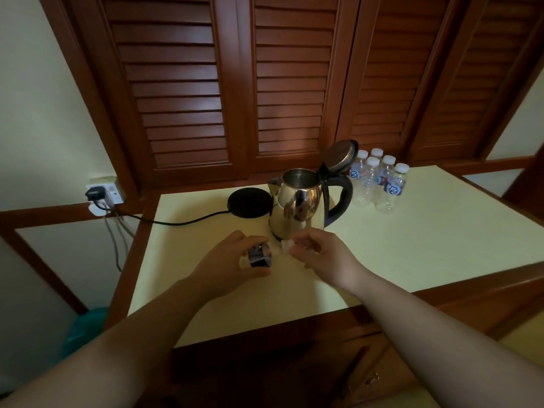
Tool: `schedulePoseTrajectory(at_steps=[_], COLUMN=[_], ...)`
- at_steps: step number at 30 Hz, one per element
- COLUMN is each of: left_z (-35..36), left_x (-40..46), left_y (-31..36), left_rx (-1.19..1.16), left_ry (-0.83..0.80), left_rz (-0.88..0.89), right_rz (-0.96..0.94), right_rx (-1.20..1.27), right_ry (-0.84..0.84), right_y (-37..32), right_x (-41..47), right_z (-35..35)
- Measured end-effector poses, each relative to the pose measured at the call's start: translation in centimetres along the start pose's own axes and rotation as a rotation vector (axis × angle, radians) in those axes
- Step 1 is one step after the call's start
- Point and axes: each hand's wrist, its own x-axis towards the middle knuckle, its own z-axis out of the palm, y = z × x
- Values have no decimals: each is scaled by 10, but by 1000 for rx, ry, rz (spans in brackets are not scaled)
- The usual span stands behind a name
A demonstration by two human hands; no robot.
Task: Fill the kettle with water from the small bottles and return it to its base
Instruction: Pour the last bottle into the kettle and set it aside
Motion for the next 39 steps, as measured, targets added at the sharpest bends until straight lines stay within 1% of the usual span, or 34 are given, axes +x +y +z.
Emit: schedulePoseTrajectory(at_steps=[6, 15, 20, 23, 26, 28, 30, 33, 36, 37, 39], left_z=[7, 17, 30, 41, 55, 66, 75, 89, 104, 108, 116], left_x=[1, 8, 19, 31, 47, 60, 71, 88, 106, 113, 124], left_y=[2, 29, 53, 75, 98, 110, 120, 144, 167, 173, 182], left_rx=[-21, -41, -68, -39, -48, -33, -23, 1, -4, -25, -74], left_ry=[-19, -20, 11, 75, 94, 75, 64, 82, 99, 98, 101], left_rz=[26, 51, 69, 104, 98, 73, 42, 59, 88, 76, 62], right_rz=[45, 55, 6, 28, 66, 57, 4, -5, 33, 35, 31], right_rx=[131, 120, 130, 28, -92, -20, 13, -105, -240, -246, -164], right_ry=[-24, -104, -108, -61, -36, -67, -119, -172, -151, -138, -145], right_y=[1, 19, 38, 48, 59, 68, 77, 91, 103, 108, 117], right_x=[-3, -2, -1, -2, 1, 4, 7, 10, 17, 20, 24], right_z=[-4, -40, -66, -79, -101, -123, -145, -175, -198, -206, -221])
